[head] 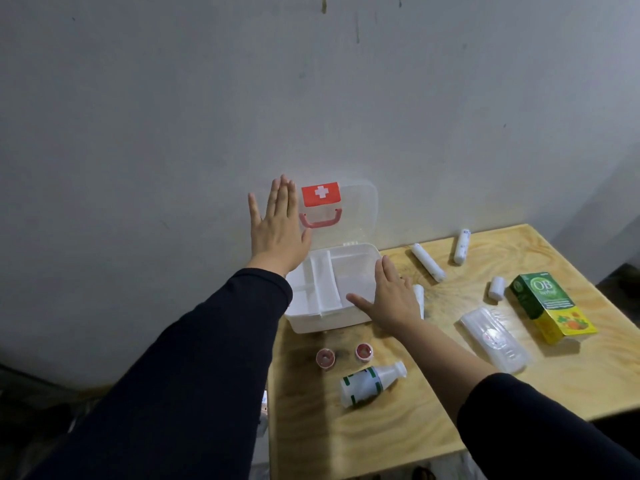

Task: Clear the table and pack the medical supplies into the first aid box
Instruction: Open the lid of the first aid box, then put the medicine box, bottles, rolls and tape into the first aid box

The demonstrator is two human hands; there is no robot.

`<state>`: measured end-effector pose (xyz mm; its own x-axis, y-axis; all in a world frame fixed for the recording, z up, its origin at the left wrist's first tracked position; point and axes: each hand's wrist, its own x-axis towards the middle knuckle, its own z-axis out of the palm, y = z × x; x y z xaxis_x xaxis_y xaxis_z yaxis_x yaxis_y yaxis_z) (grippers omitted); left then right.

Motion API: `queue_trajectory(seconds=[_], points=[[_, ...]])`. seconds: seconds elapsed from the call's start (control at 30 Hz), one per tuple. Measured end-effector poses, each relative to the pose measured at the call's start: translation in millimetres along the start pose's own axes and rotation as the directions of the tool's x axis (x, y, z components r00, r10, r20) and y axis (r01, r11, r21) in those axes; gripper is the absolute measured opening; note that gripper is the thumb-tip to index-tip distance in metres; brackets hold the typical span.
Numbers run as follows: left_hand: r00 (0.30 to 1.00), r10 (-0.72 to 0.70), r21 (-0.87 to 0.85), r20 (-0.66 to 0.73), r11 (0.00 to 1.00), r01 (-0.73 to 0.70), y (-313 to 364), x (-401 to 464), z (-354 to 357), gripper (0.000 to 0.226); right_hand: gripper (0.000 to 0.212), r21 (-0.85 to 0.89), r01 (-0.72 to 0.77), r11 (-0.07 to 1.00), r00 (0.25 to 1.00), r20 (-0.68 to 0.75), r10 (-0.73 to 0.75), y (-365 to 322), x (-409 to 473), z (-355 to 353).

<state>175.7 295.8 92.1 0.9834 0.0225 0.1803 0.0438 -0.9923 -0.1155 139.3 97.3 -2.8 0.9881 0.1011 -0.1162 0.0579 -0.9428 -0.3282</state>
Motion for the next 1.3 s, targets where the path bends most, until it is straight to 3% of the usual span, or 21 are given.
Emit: queue_trajectory(seconds=[0.23, 0.4, 0.47, 0.6, 0.77, 1.0, 1.3], points=[[0.998, 0.046, -0.066, -0.038, 0.997, -0.048, 2.8, 0.3, -12.9, 0.07, 0.094, 0.025, 0.011, 1.0, 0.997, 0.075, -0.013, 3.0, -4.4, -27.4], [0.969, 0.144, -0.222, -0.201, 0.957, -0.188, 32.7, 3.5, -34.3, 0.053, 0.074, -0.033, -0.053, 0.998, 0.997, 0.057, 0.055, 38.3, -8.9, -60.5], [0.958, 0.206, -0.235, -0.202, 0.939, -0.251, 56.2, 4.9, -40.6, 0.045, 0.068, -0.048, -0.096, 0.994, 0.993, 0.06, 0.098, 59.4, -12.8, -73.1], [0.952, 0.304, -0.288, 0.021, 0.914, -0.285, 116.1, -0.8, -39.5, 0.047, 0.066, -0.09, -0.193, 0.977, 0.976, 0.08, 0.2, 110.4, -25.7, -97.6], [0.859, 0.414, -0.396, 0.303, 0.874, -0.281, 192.3, -15.1, -31.2, 0.039, 0.05, -0.087, -0.279, 0.956, 0.956, 0.064, 0.285, 181.2, -41.8, -119.6], [0.76, 0.471, -0.513, 0.449, 0.832, -0.212, 270.4, -32.0, -20.1, 0.048, 0.071, -0.045, -0.388, 0.921, 0.912, 0.129, 0.39, 266.2, -59.6, -118.9], [0.74, 0.412, -0.537, 0.532, 0.84, -0.081, 328.6, -37.0, 11.6, 0.046, 0.067, 0.236, -0.52, 0.821, 0.849, 0.037, 0.527, 302.3, -55.8, -76.3]])
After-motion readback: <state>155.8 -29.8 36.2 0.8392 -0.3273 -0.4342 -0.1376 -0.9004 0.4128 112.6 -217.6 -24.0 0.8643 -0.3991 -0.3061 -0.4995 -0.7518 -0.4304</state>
